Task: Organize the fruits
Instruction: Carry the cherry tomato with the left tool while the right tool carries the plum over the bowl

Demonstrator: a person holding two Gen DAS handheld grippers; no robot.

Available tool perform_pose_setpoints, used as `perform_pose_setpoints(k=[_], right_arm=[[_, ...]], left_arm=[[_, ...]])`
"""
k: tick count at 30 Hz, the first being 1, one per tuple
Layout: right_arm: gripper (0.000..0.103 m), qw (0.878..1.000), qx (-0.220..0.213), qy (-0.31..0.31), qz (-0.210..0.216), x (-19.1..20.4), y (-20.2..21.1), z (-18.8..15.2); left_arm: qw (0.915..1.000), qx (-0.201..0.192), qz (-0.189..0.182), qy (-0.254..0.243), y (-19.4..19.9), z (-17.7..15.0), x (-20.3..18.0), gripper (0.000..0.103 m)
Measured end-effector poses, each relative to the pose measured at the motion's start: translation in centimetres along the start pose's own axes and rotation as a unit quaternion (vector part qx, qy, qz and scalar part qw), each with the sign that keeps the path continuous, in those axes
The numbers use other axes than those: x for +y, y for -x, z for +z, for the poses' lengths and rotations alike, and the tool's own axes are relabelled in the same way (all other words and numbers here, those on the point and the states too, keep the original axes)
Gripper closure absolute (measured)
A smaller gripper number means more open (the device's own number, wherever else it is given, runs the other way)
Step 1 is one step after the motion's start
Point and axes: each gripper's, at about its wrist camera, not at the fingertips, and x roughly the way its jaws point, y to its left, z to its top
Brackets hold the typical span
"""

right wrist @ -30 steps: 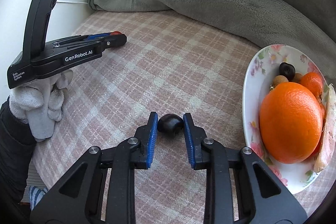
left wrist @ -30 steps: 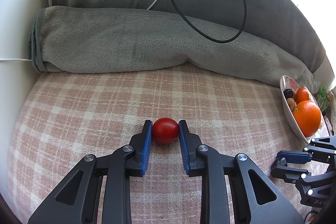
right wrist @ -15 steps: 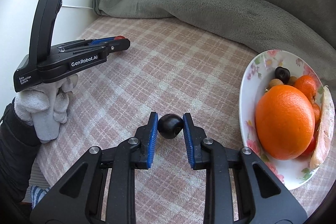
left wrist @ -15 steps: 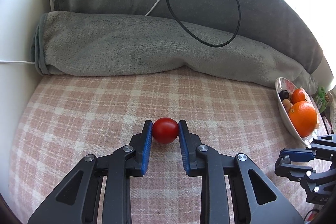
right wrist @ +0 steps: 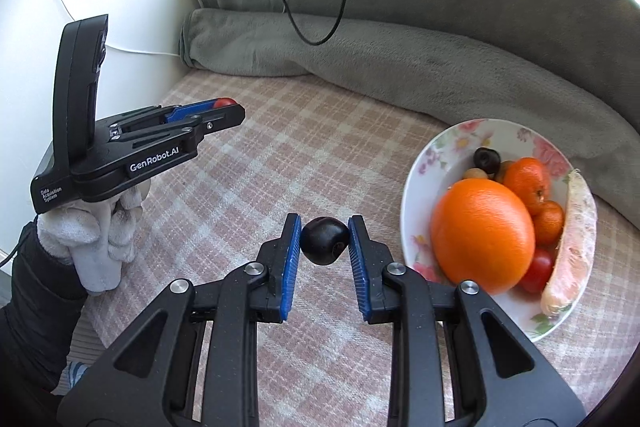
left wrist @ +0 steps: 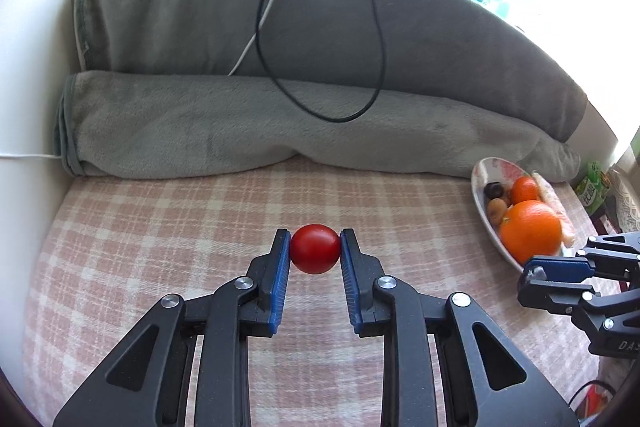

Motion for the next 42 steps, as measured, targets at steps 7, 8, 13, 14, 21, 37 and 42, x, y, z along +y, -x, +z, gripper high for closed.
perform_pose_setpoints(k=[7, 8, 13, 14, 21, 37, 42], right_arm=[[0.078, 1.000, -0.017, -0.013, -0.003, -1.2, 1.7, -0.2], [0.078, 1.000, -0.019, -0.014, -0.004, -1.4, 1.9, -0.3], [0.078, 0.999, -0.028, -0.023, -0.007, -2.3, 3.0, -0.7], [0.078, 0.999, -0.030, -0.024, -0.009, -2.5, 3.2, -0.7], [0.078, 0.998, -0.042, -0.041, -0.020, -4.3, 4.4, -1.2], [0.078, 0.994, -0.051, -0.084, -0.039, -9.3, 6.1, -2.9], [0.078, 0.994, -0.050, -0.088, -0.038, -9.9, 6.1, -3.2]], left_arm=[[0.9997, -0.010, -0.013, -0.018, 0.4, 1.1, -2.2, 0.080], [0.9996, -0.011, -0.015, -0.020, 0.5, 1.2, -2.5, 0.080], [0.9991, -0.016, -0.025, -0.030, 0.5, 1.9, -3.9, 0.080], [0.9990, -0.017, -0.026, -0.032, 0.5, 2.0, -4.2, 0.080], [0.9978, -0.016, -0.043, -0.047, 0.0, 2.7, -6.5, 0.080], [0.9929, 0.003, -0.090, -0.078, -3.3, 4.6, -12.2, 0.080], [0.9917, 0.013, -0.094, -0.087, -4.4, 4.9, -13.6, 0.080]])
